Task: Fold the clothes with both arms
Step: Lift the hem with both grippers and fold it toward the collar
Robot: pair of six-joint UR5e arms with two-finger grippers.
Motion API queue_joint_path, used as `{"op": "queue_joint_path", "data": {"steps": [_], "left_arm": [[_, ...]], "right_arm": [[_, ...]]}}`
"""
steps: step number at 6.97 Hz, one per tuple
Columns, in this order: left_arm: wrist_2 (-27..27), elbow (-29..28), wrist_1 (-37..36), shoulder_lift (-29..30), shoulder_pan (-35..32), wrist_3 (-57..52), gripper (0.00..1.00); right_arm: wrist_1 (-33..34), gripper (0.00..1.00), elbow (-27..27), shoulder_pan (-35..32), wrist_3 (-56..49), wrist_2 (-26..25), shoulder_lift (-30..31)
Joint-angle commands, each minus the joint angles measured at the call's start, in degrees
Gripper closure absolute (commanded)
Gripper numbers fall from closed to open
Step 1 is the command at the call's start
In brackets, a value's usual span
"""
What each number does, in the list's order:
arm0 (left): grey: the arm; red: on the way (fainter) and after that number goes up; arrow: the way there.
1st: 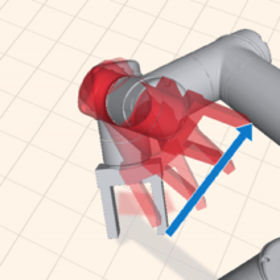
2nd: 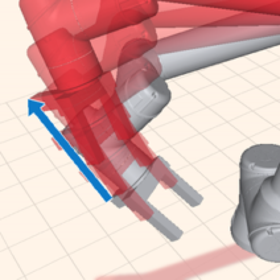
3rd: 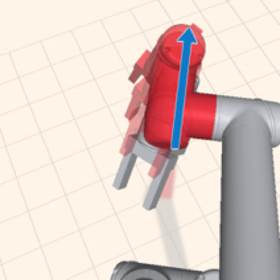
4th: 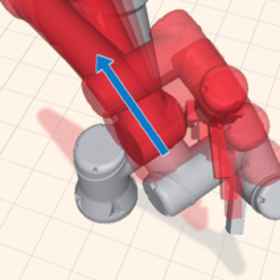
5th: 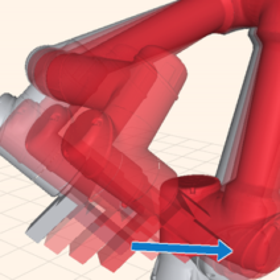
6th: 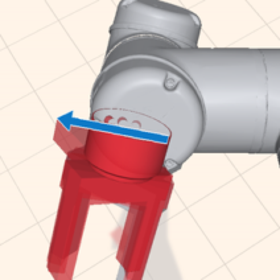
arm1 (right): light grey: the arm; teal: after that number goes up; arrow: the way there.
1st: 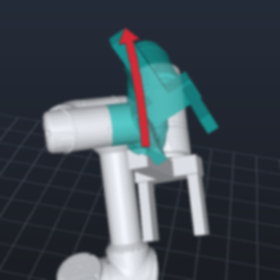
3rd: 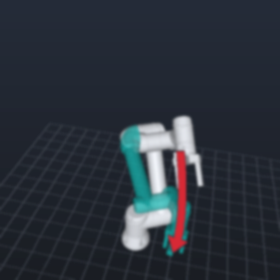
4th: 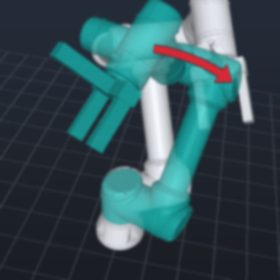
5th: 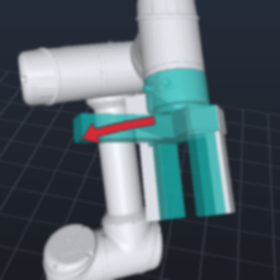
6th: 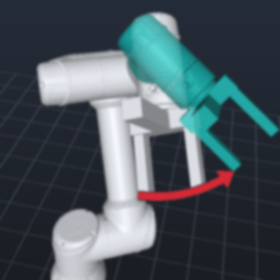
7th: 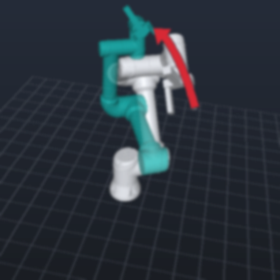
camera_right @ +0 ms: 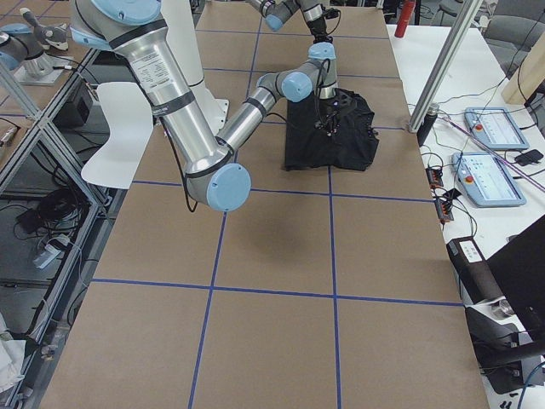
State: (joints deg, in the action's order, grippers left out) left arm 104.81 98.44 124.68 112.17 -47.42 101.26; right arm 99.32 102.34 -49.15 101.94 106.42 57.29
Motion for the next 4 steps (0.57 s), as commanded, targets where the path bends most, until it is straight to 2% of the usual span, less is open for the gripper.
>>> {"op": "queue_joint_path", "data": {"steps": [1, 3, 4], "left_arm": [[-0.40, -12.33, 7.72, 5.32, -1.18, -0.27, 1.00], [-2.49, -22.81, 15.13, 9.36, -1.97, -0.27, 1.00], [-4.16, -25.29, 15.76, 10.78, -1.98, -0.27, 0.90]], "right_arm": [[-4.99, 1.00, -8.35, -0.25, -1.31, -0.25, -2.44], [-13.06, 1.00, -15.21, -0.08, -1.22, -0.43, -2.97], [-14.41, 1.00, -18.37, -0.07, -1.05, -0.60, -4.62]]}}
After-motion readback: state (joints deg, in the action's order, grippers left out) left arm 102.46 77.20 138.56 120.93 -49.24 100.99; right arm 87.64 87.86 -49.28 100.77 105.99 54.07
